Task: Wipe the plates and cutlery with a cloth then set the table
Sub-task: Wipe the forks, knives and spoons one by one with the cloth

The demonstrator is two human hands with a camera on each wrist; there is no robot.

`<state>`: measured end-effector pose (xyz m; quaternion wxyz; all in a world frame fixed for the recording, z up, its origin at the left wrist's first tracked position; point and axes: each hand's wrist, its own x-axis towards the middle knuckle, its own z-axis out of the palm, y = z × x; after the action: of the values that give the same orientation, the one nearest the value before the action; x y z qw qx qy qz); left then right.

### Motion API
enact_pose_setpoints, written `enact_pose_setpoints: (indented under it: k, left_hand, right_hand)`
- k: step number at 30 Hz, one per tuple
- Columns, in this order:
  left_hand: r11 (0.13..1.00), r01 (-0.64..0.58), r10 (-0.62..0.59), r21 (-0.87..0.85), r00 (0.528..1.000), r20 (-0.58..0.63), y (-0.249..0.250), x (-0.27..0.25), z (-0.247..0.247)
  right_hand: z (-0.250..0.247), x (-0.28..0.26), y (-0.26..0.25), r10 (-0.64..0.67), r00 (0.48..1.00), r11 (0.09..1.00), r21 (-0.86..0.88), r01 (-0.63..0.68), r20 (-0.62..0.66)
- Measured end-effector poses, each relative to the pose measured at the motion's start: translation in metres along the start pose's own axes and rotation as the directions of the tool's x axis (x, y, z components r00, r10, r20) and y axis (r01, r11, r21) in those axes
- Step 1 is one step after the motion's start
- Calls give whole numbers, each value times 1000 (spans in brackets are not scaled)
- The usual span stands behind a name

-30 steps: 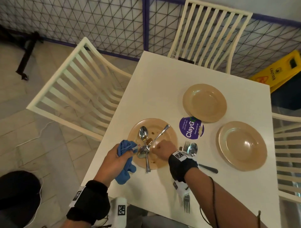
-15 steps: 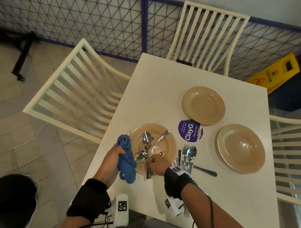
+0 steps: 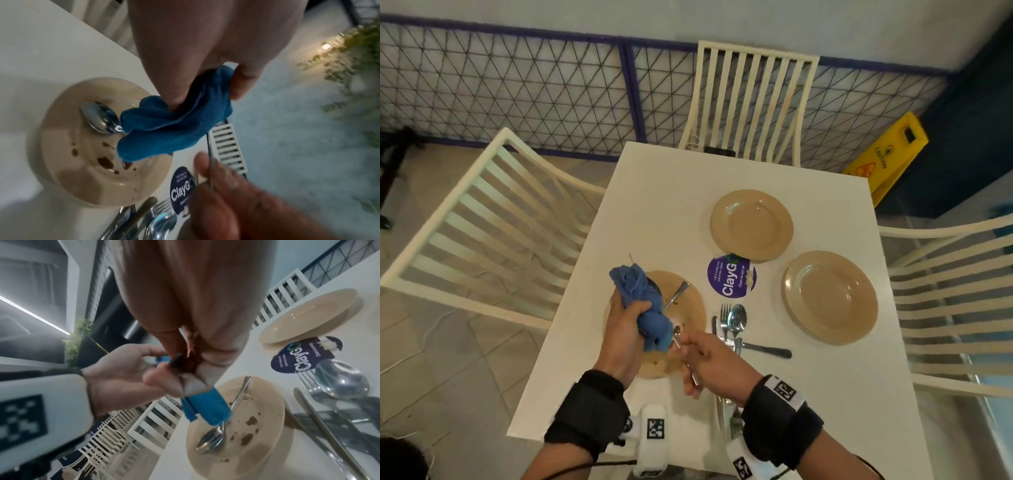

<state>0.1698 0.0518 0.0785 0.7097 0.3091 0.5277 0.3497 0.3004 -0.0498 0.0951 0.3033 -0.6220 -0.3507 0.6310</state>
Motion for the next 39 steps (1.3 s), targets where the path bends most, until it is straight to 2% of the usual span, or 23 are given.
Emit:
enact_pose_setpoints:
  k: [4,6,9,11,13,17,19,21,23,25,28,30,34,37,39]
  left_hand:
    - [948,-149,147,282,989,28,1,-2,29]
    - [916,-203,216,345,976,0,6,2,39]
    - [940,-197,216,279,976,-38,0,-11,66]
    - [962,-122,127,246,992,-7,-9,-28,82]
    - [960,-103,96,259,995,41,-9,-35,88]
    - [967,-151,170,205,982,-79,3,-21,96]
    - [981,-111,117,161,992,-34,-4,-32,108]
    - [979,-66,58,191,997,45,-13,-44,114]
    - [973,-71,64,221,997,41,-9,-44,111]
    - [986,-101,104,133,994,-20,-2,-40,109]
    - [997,-70,68,27,996,65,-3,-56,116]
    - [990,-55,37,132,990,138,-11,-66,117]
    - [928,-134,79,347,983,169,-14,-66,97]
    - [834,-231,110,501,959,259,-15,-73,88]
    - [757,-300,121,581,937,327,-17,-76,86]
  right_hand:
    - [-7,-33,-4,-35,999,996,75,37,-23]
    - [-15,-48,-3,-56,997,993,97,61,-47]
    - [-32,-52,-1,-101,986,991,75,111,-131]
    - [-42,-53,1,-118,979,989,66,130,-167]
    - [-47,-62,6,-117,979,988,81,132,-168]
    - [-53,-75,9,-132,981,984,100,147,-146]
    - [-60,-71,6,-145,975,982,99,163,-169]
    - [-66,-73,7,-173,965,979,74,191,-197]
    - [-66,-80,9,-205,960,975,48,218,-191]
    - [-63,-84,9,-230,956,971,23,238,-185]
    - [-63,-73,5,-244,940,967,20,256,-240]
    - [-63,-63,4,-223,942,968,55,244,-251]
    - [-62,-57,7,-162,967,984,47,175,-197]
    - [-77,-53,10,-180,921,976,54,211,-345]
    - [-83,-47,5,-221,901,960,79,268,-373]
